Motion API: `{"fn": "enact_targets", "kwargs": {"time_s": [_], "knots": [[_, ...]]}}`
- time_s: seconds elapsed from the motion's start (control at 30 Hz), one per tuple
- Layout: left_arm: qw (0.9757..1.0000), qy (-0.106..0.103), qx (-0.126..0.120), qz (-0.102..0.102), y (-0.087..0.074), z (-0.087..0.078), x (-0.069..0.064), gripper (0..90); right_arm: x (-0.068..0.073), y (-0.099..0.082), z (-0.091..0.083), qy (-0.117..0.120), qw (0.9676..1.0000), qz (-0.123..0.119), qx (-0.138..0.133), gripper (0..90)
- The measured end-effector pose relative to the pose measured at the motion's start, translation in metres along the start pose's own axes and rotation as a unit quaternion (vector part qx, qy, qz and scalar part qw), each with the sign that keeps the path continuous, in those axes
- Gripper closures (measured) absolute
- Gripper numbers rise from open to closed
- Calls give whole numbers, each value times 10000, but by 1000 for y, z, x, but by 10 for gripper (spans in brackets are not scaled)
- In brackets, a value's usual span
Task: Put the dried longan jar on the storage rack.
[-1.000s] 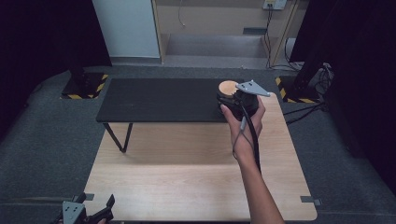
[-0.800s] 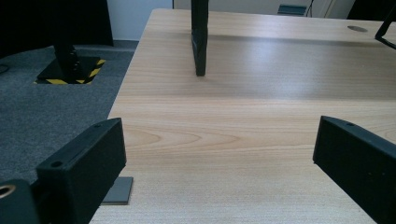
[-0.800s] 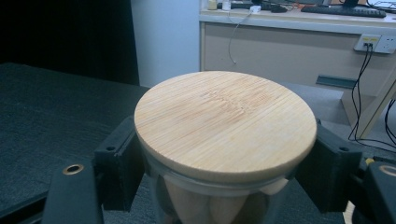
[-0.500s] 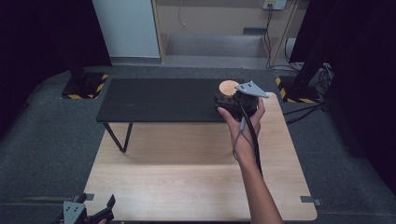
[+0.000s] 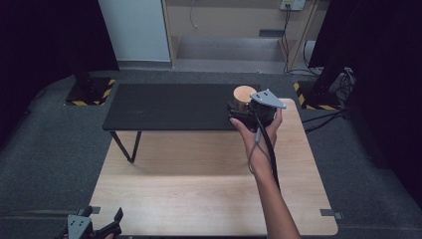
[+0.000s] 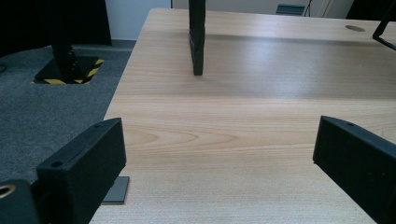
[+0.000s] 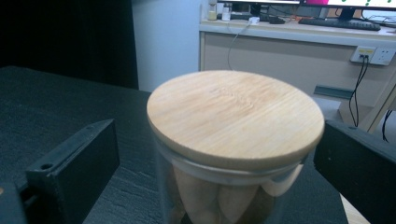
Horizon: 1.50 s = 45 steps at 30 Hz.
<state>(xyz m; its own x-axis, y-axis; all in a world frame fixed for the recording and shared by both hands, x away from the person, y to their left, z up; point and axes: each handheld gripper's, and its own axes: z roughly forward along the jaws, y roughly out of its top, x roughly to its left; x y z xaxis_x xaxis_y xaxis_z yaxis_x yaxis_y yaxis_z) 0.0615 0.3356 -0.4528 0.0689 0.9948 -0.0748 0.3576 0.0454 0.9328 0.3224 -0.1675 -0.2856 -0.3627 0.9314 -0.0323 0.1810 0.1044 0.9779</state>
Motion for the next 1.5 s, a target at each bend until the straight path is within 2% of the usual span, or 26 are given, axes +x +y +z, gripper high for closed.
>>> {"fn": "enact_targets", "kwargs": {"time_s": [0.6, 0.77, 1.07, 1.3, 1.5], "knots": [[10000, -8, -16, -11, -1, -2, 1, 12, 3, 2, -17, 106, 9999, -88, -69, 7], [10000, 0, -40, -18, -1, -3, 2, 12, 7, -1, -23, 41, 9998, -186, -97, 6], [10000, -17, -43, -21, -2, -4, 2, 12, 5, -4, -31, 49, 9998, -140, -116, 7], [10000, -35, -36, -10, -1, -5, 1, 12, 6, -12, -41, 102, 9997, -142, -165, 6], [10000, -50, -39, -7, -1, -4, 1, 12, 9, -22, -57, 168, 9995, -153, -239, 7]]}}
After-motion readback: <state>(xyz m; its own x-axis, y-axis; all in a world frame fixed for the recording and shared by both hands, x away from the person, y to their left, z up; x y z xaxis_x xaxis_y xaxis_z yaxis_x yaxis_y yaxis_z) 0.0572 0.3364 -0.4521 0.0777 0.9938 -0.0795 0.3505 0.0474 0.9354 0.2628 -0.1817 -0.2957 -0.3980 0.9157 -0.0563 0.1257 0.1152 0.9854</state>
